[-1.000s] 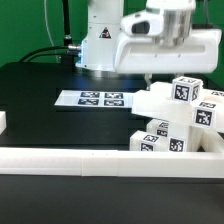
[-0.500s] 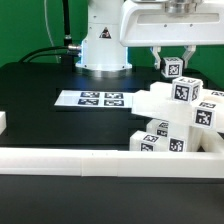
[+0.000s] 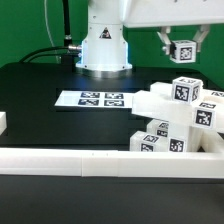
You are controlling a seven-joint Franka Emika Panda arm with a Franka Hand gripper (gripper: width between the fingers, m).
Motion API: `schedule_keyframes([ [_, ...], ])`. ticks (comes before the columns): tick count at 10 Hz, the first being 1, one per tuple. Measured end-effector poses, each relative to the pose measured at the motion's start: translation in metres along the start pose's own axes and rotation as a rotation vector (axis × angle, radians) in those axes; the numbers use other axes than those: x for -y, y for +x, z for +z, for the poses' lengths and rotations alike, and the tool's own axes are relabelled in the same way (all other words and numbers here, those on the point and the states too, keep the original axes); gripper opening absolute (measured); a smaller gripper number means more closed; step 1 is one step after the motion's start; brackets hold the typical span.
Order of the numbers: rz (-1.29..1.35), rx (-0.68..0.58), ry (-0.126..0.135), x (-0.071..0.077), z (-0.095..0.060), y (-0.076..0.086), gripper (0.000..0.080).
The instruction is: Assemble chair
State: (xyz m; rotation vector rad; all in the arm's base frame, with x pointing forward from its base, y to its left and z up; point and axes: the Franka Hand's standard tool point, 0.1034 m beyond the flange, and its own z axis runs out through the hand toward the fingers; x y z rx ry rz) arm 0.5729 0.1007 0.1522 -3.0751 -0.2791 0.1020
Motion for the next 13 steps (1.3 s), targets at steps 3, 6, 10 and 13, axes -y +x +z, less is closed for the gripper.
schedule_keyframes([
  [3,-0.003,0.003,-0.004,0.0,0.003,-0.001,0.0284],
  [6,-0.052,-0.006,-0.037,0.01,0.012,0.007,0.0284],
  [10,-0.047,0.004,-0.04,0.011,0.024,0.004,0.0284],
  [13,-0.05,0.01,-0.04,0.014,0.028,0.004,0.0284],
])
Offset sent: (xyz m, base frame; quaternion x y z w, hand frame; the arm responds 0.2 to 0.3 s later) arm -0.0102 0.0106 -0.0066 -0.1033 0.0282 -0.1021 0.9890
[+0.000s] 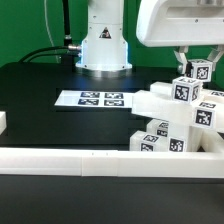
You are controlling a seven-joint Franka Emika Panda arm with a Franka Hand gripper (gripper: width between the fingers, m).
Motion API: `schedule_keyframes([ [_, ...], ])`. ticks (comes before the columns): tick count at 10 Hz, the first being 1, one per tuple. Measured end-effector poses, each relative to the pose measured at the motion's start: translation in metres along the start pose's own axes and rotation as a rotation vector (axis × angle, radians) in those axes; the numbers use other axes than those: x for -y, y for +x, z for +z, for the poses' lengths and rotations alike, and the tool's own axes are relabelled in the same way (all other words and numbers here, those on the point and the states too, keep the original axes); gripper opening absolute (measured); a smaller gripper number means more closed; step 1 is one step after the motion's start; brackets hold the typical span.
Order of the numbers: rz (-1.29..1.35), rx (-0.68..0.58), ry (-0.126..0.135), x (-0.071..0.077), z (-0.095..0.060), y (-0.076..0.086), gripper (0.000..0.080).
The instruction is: Assemble chair
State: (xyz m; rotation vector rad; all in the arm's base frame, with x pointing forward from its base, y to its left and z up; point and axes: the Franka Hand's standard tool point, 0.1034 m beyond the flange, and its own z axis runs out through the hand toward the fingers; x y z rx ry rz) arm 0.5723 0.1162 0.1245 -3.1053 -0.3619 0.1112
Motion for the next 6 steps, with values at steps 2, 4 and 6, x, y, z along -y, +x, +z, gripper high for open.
schedule_keyframes([
  [2,-0.001,0.001,0.0,0.0004,-0.0001,0.0007,0.0284],
  [4,-0.008,-0.004,-0.001,0.0013,-0.0004,0.0057,0.0284],
  [6,-0.019,0.001,-0.001,-0.003,0.0036,0.0054,0.0284],
])
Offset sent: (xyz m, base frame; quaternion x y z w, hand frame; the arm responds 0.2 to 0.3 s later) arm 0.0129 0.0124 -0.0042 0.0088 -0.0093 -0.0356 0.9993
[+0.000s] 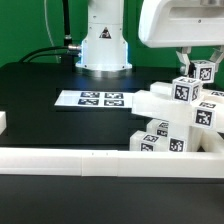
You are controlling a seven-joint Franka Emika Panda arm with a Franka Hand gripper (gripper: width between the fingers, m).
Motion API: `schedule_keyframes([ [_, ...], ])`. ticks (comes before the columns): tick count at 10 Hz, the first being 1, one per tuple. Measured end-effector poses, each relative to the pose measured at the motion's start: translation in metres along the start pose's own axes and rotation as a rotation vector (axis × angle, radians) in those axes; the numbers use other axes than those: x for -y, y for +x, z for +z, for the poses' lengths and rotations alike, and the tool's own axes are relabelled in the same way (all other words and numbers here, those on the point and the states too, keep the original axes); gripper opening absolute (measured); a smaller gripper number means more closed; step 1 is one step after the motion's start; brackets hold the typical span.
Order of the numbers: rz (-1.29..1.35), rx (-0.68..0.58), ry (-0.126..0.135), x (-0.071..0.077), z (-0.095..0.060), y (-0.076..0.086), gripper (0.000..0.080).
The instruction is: Assemble chair
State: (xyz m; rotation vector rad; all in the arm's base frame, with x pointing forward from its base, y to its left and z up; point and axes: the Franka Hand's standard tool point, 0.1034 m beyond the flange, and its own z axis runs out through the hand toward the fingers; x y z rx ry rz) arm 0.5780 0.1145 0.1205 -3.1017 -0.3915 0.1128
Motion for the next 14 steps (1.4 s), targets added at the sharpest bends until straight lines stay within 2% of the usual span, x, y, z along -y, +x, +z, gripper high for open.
schedule_keyframes([
  [4,0.006,0.001,-0.001,-0.0023,0.0057,-0.0013,0.0284],
  [14,0.03,-0.005,-0.002,-0.0026,0.0054,-0.0003,0.0284],
])
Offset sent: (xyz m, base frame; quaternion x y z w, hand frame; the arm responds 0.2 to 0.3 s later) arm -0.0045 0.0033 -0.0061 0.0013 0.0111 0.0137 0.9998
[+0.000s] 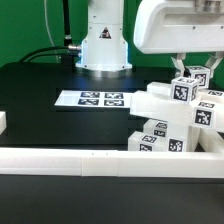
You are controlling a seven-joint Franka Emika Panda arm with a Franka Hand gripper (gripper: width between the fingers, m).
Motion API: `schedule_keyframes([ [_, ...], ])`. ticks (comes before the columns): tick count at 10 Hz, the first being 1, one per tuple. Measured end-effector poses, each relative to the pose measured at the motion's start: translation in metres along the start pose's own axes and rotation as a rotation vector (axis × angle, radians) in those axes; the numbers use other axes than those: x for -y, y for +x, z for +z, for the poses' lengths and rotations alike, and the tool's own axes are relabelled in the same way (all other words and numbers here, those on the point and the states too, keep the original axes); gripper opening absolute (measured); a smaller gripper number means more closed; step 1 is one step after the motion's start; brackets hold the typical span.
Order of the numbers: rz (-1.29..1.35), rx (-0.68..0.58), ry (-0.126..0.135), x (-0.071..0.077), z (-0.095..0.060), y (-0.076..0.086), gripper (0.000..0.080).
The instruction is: Assemble chair
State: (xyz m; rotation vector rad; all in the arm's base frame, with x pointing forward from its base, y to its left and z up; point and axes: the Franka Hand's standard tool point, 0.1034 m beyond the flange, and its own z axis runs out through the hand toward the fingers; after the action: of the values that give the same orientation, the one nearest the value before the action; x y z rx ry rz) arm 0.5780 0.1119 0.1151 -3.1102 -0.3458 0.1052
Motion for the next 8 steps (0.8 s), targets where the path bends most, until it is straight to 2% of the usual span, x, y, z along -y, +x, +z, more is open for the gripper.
schedule_keyframes([
  [5,0.49,-0.016,0.01,0.0019,0.0004,-0.0004,0.0284],
  [8,0.814,-0.014,0.05,0.0028,0.0007,0.0001,0.0284],
])
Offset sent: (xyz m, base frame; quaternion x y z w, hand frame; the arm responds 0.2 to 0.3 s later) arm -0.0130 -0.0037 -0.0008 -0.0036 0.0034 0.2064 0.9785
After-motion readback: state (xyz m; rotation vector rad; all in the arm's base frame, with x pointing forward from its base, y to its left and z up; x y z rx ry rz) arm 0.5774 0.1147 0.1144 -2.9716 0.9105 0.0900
